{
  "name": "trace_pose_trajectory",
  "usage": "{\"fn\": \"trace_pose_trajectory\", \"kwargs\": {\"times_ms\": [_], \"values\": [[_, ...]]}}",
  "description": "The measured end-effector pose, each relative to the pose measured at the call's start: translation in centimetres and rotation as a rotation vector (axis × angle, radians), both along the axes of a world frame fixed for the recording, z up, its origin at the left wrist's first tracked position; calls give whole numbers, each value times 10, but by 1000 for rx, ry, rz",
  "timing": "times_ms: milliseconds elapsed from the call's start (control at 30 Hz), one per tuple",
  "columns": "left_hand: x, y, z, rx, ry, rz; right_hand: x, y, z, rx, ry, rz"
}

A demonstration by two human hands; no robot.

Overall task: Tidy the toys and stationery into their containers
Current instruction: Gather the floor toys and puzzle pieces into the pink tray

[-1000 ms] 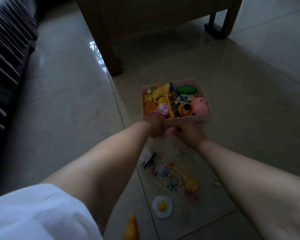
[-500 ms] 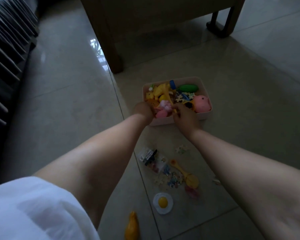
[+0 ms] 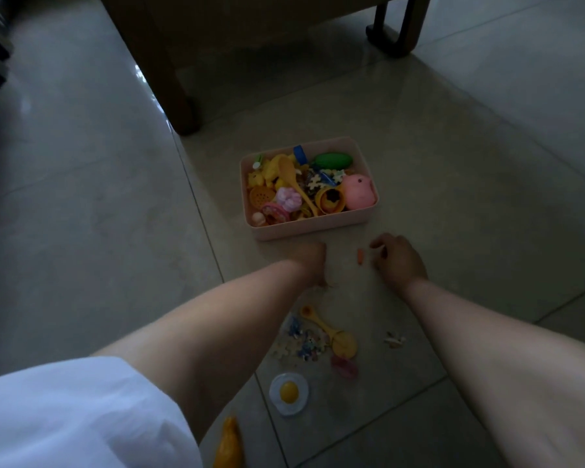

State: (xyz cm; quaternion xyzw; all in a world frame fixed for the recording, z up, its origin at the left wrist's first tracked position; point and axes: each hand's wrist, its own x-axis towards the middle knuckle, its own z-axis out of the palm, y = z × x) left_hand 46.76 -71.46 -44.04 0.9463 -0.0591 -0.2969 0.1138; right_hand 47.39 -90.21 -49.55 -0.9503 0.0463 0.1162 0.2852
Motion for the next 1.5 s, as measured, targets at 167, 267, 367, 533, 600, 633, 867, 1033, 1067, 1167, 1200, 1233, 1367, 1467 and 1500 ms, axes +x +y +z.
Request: {"fn": "trace_pose_trajectory", "kwargs": {"times_ms": [167,267,367,533,600,633,867,1033,1067,1167,1200,1233,1367,1467,1500], "values": [[-3,-7,-20,25,-53,-101,4,7,-3,20,28,64],[-3,-6,-23,29,-72,-153,7,16,-2,-25,61,101],[-2,-4,-25,25,-57,-158,8,22,-3,26,55,44],[-6,-2,-23,1,-51,-167,7,30,2,106,113,112],[-6,-1,-20,11,-36,-180,7,34,4,163,168,128],[-5,-1,-17,15,-30,-178,7,37,5,207,187,121],[30,31,26,-233,-27,54,15,66,40,539,-5,91],[49,73,38,-563,-210,563,29,96,67,561,-166,77],[52,80,35,-548,-259,640,32,100,68,511,-189,107],[54,96,27,-231,-293,628,32,103,64,326,-238,145],[50,97,25,-152,-252,614,27,102,61,316,-225,150],[48,97,22,-107,-194,593,22,99,57,316,-196,174],[33,91,20,29,-113,413,-2,87,36,197,-145,302],[29,85,23,87,-107,332,-5,86,29,220,-143,226],[28,83,23,105,-93,304,-4,86,28,239,-119,225]]}}
